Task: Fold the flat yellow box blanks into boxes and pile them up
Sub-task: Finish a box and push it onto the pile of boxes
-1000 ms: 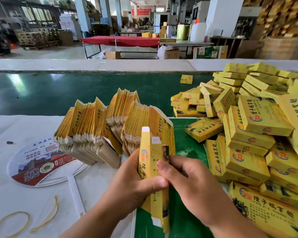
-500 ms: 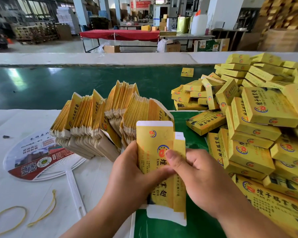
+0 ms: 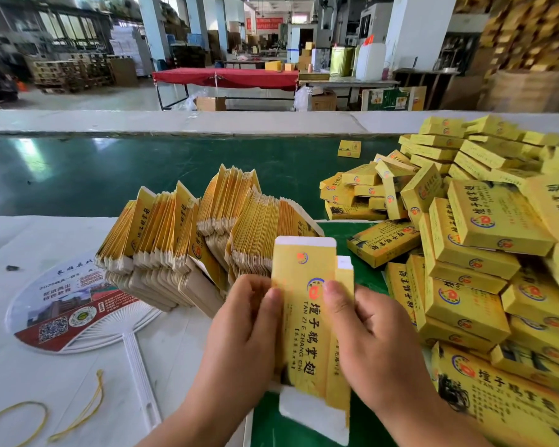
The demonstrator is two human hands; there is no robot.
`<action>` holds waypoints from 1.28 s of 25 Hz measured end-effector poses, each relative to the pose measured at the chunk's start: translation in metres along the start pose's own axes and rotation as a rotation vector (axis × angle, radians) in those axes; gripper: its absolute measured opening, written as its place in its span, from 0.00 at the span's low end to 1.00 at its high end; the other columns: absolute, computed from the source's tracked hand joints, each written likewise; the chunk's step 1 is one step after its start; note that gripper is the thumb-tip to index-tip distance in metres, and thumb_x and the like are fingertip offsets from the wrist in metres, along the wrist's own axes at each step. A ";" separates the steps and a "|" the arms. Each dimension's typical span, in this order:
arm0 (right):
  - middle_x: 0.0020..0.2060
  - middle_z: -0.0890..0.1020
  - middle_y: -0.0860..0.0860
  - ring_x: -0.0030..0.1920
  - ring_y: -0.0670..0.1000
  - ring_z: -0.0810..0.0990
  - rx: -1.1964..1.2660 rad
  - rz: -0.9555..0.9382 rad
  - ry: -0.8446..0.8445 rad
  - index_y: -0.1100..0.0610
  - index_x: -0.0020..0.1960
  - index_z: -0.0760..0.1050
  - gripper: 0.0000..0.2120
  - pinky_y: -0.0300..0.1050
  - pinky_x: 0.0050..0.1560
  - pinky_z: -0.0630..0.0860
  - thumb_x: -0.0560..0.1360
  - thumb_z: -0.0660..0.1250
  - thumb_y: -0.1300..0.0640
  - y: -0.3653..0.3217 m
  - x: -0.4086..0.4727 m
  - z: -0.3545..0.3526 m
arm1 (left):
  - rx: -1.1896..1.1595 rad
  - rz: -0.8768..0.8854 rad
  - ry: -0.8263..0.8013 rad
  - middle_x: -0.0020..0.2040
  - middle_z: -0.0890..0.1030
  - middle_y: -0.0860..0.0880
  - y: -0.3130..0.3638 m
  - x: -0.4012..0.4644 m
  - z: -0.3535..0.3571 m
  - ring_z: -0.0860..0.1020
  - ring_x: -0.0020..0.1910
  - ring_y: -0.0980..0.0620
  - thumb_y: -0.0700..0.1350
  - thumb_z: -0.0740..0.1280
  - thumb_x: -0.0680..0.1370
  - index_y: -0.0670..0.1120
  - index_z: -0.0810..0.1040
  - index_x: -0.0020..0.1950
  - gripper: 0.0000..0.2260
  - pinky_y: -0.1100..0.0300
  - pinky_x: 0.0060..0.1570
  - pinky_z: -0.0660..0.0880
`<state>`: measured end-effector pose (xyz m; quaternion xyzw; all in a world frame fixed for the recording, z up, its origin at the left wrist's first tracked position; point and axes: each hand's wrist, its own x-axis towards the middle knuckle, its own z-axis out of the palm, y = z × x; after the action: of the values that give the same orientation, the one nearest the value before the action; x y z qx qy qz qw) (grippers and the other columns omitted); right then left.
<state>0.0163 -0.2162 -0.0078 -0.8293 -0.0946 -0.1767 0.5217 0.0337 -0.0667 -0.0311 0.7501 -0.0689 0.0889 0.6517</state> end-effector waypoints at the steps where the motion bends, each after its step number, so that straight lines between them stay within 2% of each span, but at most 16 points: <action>1: 0.24 0.74 0.52 0.22 0.50 0.70 -0.047 -0.027 0.020 0.57 0.37 0.75 0.26 0.49 0.22 0.66 0.77 0.57 0.36 0.001 0.000 0.000 | 0.000 0.018 -0.061 0.43 0.84 0.53 0.000 -0.001 -0.001 0.82 0.40 0.56 0.65 0.63 0.73 0.56 0.76 0.53 0.16 0.56 0.36 0.80; 3: 0.31 0.80 0.46 0.28 0.45 0.79 -0.030 -0.064 -0.010 0.49 0.49 0.77 0.19 0.46 0.26 0.75 0.76 0.58 0.34 0.000 -0.003 0.001 | -0.085 0.014 -0.274 0.52 0.83 0.55 0.000 -0.004 -0.002 0.82 0.51 0.57 0.67 0.67 0.71 0.56 0.73 0.64 0.26 0.60 0.47 0.80; 4: 0.34 0.82 0.44 0.31 0.44 0.81 0.012 -0.072 -0.060 0.46 0.52 0.76 0.20 0.43 0.29 0.77 0.76 0.56 0.32 -0.002 -0.004 0.002 | -0.149 -0.008 -0.360 0.54 0.83 0.53 0.002 -0.006 -0.003 0.82 0.53 0.56 0.67 0.70 0.69 0.55 0.74 0.65 0.28 0.61 0.49 0.80; 5: 0.35 0.82 0.43 0.33 0.44 0.82 0.029 -0.093 -0.102 0.45 0.54 0.75 0.21 0.38 0.30 0.76 0.76 0.54 0.31 -0.002 -0.006 0.003 | -0.219 -0.039 -0.410 0.53 0.84 0.50 0.005 -0.006 -0.004 0.82 0.53 0.54 0.67 0.72 0.67 0.54 0.77 0.62 0.28 0.61 0.49 0.79; 7: 0.34 0.80 0.39 0.33 0.43 0.81 0.029 -0.163 -0.097 0.45 0.56 0.76 0.22 0.32 0.31 0.72 0.78 0.51 0.33 -0.003 -0.008 0.004 | -0.360 -0.164 -0.454 0.52 0.84 0.42 0.011 -0.006 -0.008 0.83 0.54 0.46 0.66 0.77 0.62 0.55 0.82 0.56 0.27 0.52 0.50 0.81; 11: 0.38 0.79 0.47 0.35 0.48 0.81 0.200 -0.089 0.078 0.44 0.56 0.77 0.11 0.44 0.32 0.82 0.77 0.65 0.42 -0.001 0.000 -0.004 | -0.675 -0.361 -0.587 0.57 0.83 0.38 0.005 0.001 -0.022 0.82 0.56 0.38 0.58 0.81 0.62 0.49 0.83 0.57 0.27 0.48 0.51 0.80; 13: 0.40 0.78 0.50 0.36 0.51 0.79 0.241 -0.033 0.105 0.45 0.56 0.78 0.12 0.41 0.32 0.81 0.73 0.69 0.46 0.003 0.004 -0.009 | -0.849 -0.306 -0.721 0.61 0.80 0.36 0.007 0.001 -0.025 0.79 0.60 0.37 0.51 0.74 0.73 0.42 0.77 0.65 0.23 0.44 0.58 0.77; 15: 0.42 0.78 0.51 0.37 0.54 0.78 0.321 -0.016 0.043 0.44 0.56 0.80 0.11 0.46 0.33 0.81 0.74 0.71 0.48 0.006 0.006 -0.010 | -1.000 -0.246 -0.805 0.66 0.74 0.33 0.009 0.001 -0.023 0.74 0.66 0.35 0.42 0.61 0.82 0.34 0.67 0.72 0.20 0.41 0.67 0.69; 18: 0.42 0.79 0.50 0.34 0.52 0.79 0.379 -0.057 -0.043 0.45 0.55 0.80 0.11 0.50 0.34 0.80 0.73 0.72 0.48 0.011 0.006 -0.012 | -1.028 -0.245 -0.831 0.68 0.71 0.32 0.011 0.001 -0.023 0.72 0.67 0.36 0.38 0.58 0.83 0.31 0.62 0.73 0.20 0.42 0.69 0.65; 21: 0.35 0.80 0.52 0.28 0.49 0.79 0.483 -0.133 -0.187 0.55 0.50 0.77 0.07 0.41 0.29 0.77 0.75 0.68 0.53 0.011 0.008 -0.015 | -1.008 -0.228 -0.910 0.68 0.73 0.34 0.007 0.004 -0.027 0.72 0.67 0.39 0.39 0.58 0.83 0.33 0.63 0.73 0.20 0.45 0.69 0.65; 24: 0.28 0.78 0.55 0.22 0.51 0.76 0.546 -0.132 -0.260 0.60 0.41 0.73 0.10 0.40 0.24 0.73 0.78 0.66 0.56 0.011 0.009 -0.018 | -0.897 -0.313 -0.917 0.63 0.78 0.37 0.000 0.004 -0.027 0.78 0.62 0.40 0.45 0.69 0.77 0.39 0.71 0.70 0.23 0.45 0.65 0.72; 26: 0.25 0.75 0.52 0.23 0.47 0.72 0.444 -0.171 -0.164 0.59 0.36 0.71 0.14 0.37 0.25 0.69 0.78 0.65 0.53 0.013 0.010 -0.018 | -0.836 -0.317 -0.910 0.61 0.79 0.36 -0.001 0.005 -0.027 0.80 0.58 0.38 0.48 0.75 0.72 0.41 0.75 0.67 0.25 0.43 0.61 0.75; 27: 0.24 0.72 0.50 0.23 0.45 0.69 0.349 -0.204 -0.091 0.59 0.34 0.70 0.16 0.36 0.26 0.67 0.77 0.65 0.52 0.014 0.011 -0.017 | -0.755 -0.291 -0.830 0.60 0.80 0.35 -0.001 0.005 -0.025 0.80 0.57 0.37 0.50 0.77 0.70 0.41 0.76 0.65 0.27 0.43 0.58 0.76; 29: 0.23 0.70 0.53 0.24 0.49 0.66 0.240 -0.217 -0.008 0.60 0.31 0.69 0.20 0.38 0.25 0.64 0.77 0.64 0.49 0.015 0.011 -0.016 | -0.550 -0.119 -0.564 0.56 0.82 0.35 0.000 0.006 -0.019 0.82 0.52 0.37 0.51 0.79 0.68 0.45 0.75 0.63 0.27 0.47 0.50 0.80; 31: 0.23 0.70 0.57 0.24 0.55 0.66 0.235 -0.190 -0.009 0.62 0.30 0.69 0.23 0.42 0.24 0.63 0.76 0.65 0.47 0.013 0.010 -0.014 | -0.472 0.058 -0.347 0.52 0.83 0.38 0.003 0.005 -0.016 0.84 0.47 0.39 0.48 0.80 0.67 0.51 0.75 0.61 0.25 0.50 0.44 0.81; 32: 0.23 0.70 0.57 0.24 0.54 0.67 0.238 -0.183 -0.007 0.62 0.29 0.69 0.23 0.42 0.24 0.63 0.76 0.65 0.47 0.012 0.009 -0.013 | -0.450 0.106 -0.308 0.51 0.84 0.39 0.004 0.003 -0.016 0.85 0.45 0.41 0.47 0.80 0.67 0.51 0.75 0.60 0.25 0.50 0.42 0.81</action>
<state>0.0263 -0.2334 -0.0094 -0.7499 -0.1918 -0.2082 0.5979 0.0354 -0.0517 -0.0242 0.5865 -0.2244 -0.0095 0.7782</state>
